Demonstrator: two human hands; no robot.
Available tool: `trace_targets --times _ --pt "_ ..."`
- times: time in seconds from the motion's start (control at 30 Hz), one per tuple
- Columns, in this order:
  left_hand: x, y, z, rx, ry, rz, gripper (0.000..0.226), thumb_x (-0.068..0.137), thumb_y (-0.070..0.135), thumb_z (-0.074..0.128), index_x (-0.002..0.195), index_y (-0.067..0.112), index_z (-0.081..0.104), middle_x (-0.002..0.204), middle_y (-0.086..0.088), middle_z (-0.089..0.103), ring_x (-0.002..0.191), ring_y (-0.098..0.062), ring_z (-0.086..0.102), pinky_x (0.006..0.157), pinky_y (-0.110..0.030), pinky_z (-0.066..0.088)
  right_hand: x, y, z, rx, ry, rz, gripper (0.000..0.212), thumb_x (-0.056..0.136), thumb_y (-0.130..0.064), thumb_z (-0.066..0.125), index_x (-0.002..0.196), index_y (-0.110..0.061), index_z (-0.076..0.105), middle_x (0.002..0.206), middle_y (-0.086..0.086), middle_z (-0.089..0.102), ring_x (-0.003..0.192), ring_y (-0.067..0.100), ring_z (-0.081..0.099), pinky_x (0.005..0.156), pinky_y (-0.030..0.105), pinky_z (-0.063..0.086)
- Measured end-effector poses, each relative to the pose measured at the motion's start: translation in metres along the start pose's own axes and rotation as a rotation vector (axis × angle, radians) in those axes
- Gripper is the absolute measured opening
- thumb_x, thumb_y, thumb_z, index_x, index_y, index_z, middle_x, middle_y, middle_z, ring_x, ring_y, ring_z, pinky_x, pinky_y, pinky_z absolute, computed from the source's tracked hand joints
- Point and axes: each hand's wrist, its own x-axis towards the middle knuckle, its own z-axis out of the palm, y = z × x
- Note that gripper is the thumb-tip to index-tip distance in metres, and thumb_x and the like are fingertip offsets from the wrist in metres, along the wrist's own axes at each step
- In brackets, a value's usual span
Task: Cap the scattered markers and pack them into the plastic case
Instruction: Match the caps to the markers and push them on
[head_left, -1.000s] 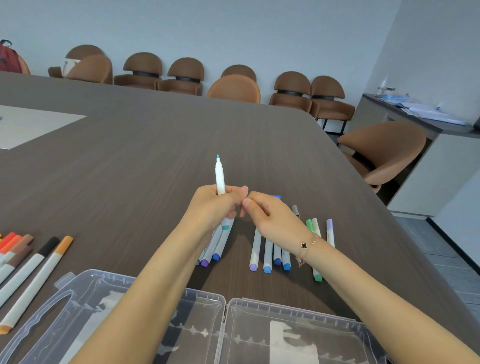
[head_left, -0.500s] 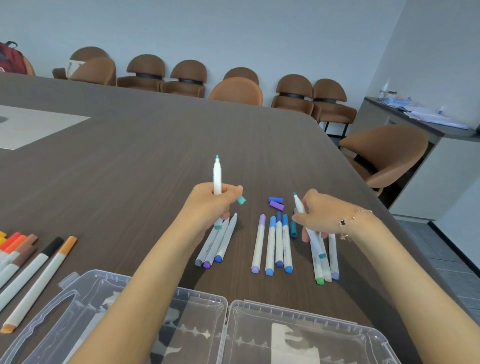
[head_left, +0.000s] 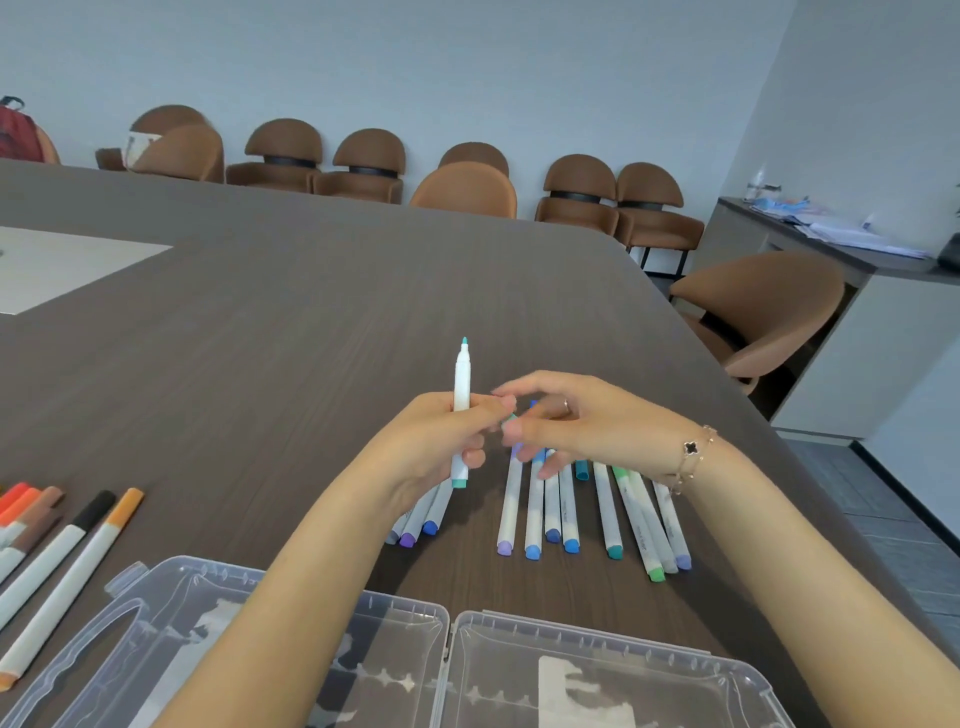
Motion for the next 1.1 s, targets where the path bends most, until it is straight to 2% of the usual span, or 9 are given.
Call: trace_targets --times 0.17,0.27,0.33,0.4,0.5,0.7,0.93,1.03,1.1 --pt "-0.002 -0.001 0.002 0.05 -0.066 0.006 0.031 0.091 0.038 0.058 0.082 0.01 0.069 0.061 0.001 0.05 0.051 -0.007 0.04 0.053 -0.019 0.039 0.003 0.004 0.007 -0.013 0.026 -0.146 0.028 0.092 -0.022 0.059 0.12 -0.023 0.06 0.094 0.001 0.073 0.083 0.01 0.07 0.071 0.019 0.055" --pt "-0.004 0.005 0.01 -0.006 -0.07 -0.027 0.029 0.098 0.034 0.046 0.099 0.009 0.06 0.067 0.0 0.053 0.047 -0.006 0.037 0.047 -0.019 0.037 0.005 0.01 -0.001 -0.021 0.108 -0.084 0.023 0.092 -0.02 0.058 0.115 -0.02 0.058 0.09 0.002 0.073 0.079 0.008 0.07 0.07 0.019 0.056" --pt "-0.007 0.01 0.016 -0.078 -0.075 -0.101 0.025 0.101 0.026 0.038 0.108 0.007 0.052 0.067 -0.004 0.053 0.043 -0.008 0.034 0.044 -0.019 0.034 0.008 0.013 -0.001 0.171 0.339 -0.039 0.024 0.091 -0.02 0.06 0.113 -0.017 0.052 0.094 0.007 0.073 0.077 0.009 0.071 0.071 0.02 0.058" --pt "-0.009 0.014 0.021 -0.088 -0.117 -0.13 0.024 0.102 0.021 0.033 0.104 0.006 0.051 0.063 -0.005 0.051 0.043 -0.009 0.031 0.044 -0.019 0.031 0.01 0.013 0.003 0.5 0.514 -0.067 0.029 0.09 -0.02 0.062 0.113 -0.01 0.048 0.096 0.01 0.073 0.081 0.015 0.072 0.074 0.025 0.059" --pt "-0.011 0.014 0.024 -0.018 -0.145 -0.129 0.025 0.103 0.021 0.032 0.097 0.007 0.052 0.06 -0.003 0.048 0.043 -0.009 0.03 0.044 -0.019 0.03 0.011 0.01 0.009 0.715 0.545 -0.104 0.029 0.091 -0.021 0.06 0.114 -0.008 0.048 0.097 0.007 0.073 0.084 0.018 0.072 0.072 0.024 0.058" --pt "-0.011 0.013 0.022 0.052 -0.171 -0.125 0.027 0.102 0.025 0.033 0.096 0.007 0.053 0.061 -0.002 0.046 0.041 -0.006 0.031 0.042 -0.015 0.032 0.014 0.012 0.014 0.574 0.539 -0.084 0.036 0.089 -0.028 0.061 0.117 -0.008 0.048 0.097 0.002 0.074 0.08 0.018 0.073 0.069 0.023 0.058" --pt "-0.009 0.009 0.022 0.055 -0.15 -0.096 0.029 0.1 0.025 0.042 0.109 0.004 0.06 0.068 -0.004 0.053 0.049 -0.008 0.036 0.047 -0.016 0.038 0.019 0.018 0.019 0.42 0.531 -0.102 0.03 0.088 -0.03 0.062 0.113 -0.014 0.055 0.09 -0.001 0.075 0.076 0.013 0.073 0.066 0.018 0.056" --pt "-0.01 0.01 0.02 -0.045 -0.204 -0.121 0.019 0.098 0.013 0.047 0.107 0.005 0.061 0.084 -0.008 0.065 0.054 -0.009 0.047 0.049 -0.016 0.045 0.022 0.022 0.019 0.369 0.566 -0.118 0.022 0.094 -0.027 0.054 0.11 -0.013 0.058 0.092 0.002 0.074 0.079 0.011 0.072 0.066 0.016 0.055" --pt "-0.011 0.009 0.017 -0.125 -0.25 -0.12 0.019 0.098 0.009 0.045 0.106 0.005 0.061 0.093 -0.01 0.069 0.061 -0.007 0.061 0.059 -0.016 0.052 0.024 0.025 0.016 0.366 0.578 -0.099 0.019 0.097 -0.024 0.049 0.108 -0.013 0.06 0.094 0.005 0.074 0.082 0.011 0.072 0.069 0.016 0.056"
